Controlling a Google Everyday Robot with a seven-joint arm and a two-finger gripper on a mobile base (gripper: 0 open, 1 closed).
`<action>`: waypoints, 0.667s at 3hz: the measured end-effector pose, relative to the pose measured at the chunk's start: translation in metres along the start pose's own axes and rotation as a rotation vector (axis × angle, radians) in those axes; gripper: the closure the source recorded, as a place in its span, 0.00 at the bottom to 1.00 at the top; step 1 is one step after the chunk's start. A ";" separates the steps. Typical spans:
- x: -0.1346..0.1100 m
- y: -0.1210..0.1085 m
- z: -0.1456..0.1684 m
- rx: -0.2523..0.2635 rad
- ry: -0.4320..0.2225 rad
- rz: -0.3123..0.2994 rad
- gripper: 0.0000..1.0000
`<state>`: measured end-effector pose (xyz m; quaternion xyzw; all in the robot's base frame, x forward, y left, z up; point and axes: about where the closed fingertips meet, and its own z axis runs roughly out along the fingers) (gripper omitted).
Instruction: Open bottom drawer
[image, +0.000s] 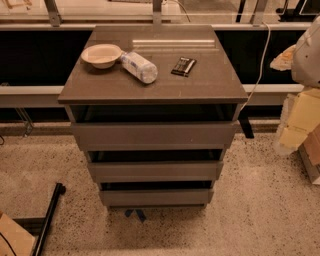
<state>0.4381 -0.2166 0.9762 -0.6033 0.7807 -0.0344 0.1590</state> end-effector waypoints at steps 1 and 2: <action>0.000 0.000 0.000 0.000 0.000 0.000 0.00; -0.002 -0.005 0.002 0.015 0.006 -0.017 0.00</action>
Offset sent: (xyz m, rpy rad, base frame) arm 0.0126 0.0002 -0.0050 -0.0313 -0.0096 0.0247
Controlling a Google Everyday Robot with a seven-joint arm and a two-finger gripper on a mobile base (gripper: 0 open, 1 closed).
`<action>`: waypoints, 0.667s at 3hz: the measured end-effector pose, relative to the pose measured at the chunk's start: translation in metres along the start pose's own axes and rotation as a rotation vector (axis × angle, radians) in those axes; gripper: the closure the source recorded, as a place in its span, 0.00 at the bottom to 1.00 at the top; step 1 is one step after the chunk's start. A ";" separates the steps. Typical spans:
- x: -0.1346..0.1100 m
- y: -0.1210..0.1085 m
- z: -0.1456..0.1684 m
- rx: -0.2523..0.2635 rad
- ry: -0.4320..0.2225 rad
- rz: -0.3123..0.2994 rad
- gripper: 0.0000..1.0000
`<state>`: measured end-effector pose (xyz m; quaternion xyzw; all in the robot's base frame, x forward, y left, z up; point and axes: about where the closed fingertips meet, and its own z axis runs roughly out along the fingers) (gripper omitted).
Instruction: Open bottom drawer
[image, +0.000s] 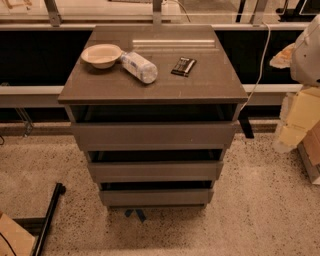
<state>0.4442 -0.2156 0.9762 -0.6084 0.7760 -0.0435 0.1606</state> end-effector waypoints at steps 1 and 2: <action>-0.004 -0.003 0.030 -0.032 0.020 -0.028 0.00; 0.000 -0.002 0.065 -0.050 -0.028 -0.035 0.00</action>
Offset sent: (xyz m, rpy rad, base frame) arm 0.0344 0.0078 -0.0974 0.0841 0.0326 0.0704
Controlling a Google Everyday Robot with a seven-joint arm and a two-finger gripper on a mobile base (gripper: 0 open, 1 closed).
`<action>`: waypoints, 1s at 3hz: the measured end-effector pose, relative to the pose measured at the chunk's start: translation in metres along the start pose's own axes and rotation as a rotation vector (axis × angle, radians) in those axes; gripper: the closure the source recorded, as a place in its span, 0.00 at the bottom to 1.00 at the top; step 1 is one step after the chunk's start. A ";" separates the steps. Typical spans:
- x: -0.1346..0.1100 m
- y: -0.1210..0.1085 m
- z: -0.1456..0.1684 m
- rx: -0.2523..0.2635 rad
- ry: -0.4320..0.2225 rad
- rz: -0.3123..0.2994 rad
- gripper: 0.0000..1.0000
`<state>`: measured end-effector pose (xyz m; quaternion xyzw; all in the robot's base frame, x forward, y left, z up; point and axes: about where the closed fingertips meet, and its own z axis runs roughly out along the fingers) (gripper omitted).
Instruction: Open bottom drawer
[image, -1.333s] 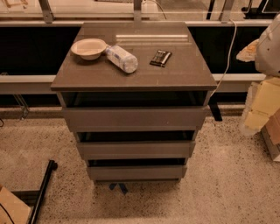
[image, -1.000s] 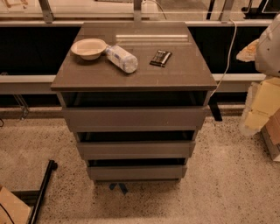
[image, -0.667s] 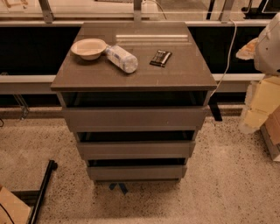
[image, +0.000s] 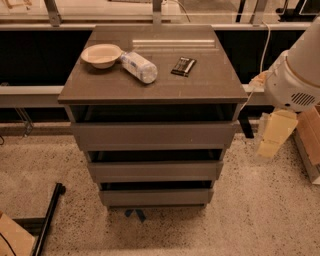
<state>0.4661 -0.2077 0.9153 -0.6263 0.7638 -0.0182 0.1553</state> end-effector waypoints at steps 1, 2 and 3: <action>0.007 -0.001 0.038 -0.010 -0.055 -0.005 0.00; 0.004 -0.003 0.035 -0.001 -0.052 -0.007 0.00; -0.001 -0.001 0.049 -0.021 -0.006 -0.018 0.00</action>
Offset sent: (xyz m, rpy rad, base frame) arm 0.0065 -0.0001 -0.0265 0.0370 -0.0001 0.0143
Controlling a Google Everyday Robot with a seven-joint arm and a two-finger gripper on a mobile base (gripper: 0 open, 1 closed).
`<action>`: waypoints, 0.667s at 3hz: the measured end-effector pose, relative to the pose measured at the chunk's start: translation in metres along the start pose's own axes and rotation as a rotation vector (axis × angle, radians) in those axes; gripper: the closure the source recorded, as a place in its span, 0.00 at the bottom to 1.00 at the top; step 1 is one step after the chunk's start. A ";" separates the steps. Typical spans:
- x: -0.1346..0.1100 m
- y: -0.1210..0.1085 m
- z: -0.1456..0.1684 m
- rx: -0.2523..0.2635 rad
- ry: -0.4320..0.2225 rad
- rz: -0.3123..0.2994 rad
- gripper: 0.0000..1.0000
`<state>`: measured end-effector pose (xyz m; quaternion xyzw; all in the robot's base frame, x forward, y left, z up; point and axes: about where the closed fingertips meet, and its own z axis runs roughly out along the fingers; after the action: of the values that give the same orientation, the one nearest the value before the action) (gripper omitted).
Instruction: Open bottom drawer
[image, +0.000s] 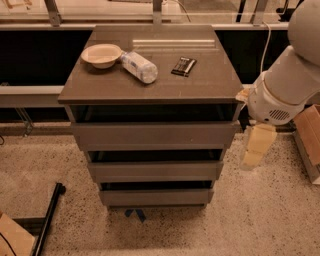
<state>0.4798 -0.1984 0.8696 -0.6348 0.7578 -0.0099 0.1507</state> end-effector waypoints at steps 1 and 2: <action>0.004 0.002 0.025 -0.010 0.016 -0.002 0.00; 0.031 -0.015 0.094 -0.008 -0.031 0.034 0.00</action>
Offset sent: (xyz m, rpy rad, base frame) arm 0.0278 -0.0074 -0.0882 -0.0257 0.0023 0.0165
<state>0.5122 -0.2145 0.7762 -0.6224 0.7661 0.0054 0.1602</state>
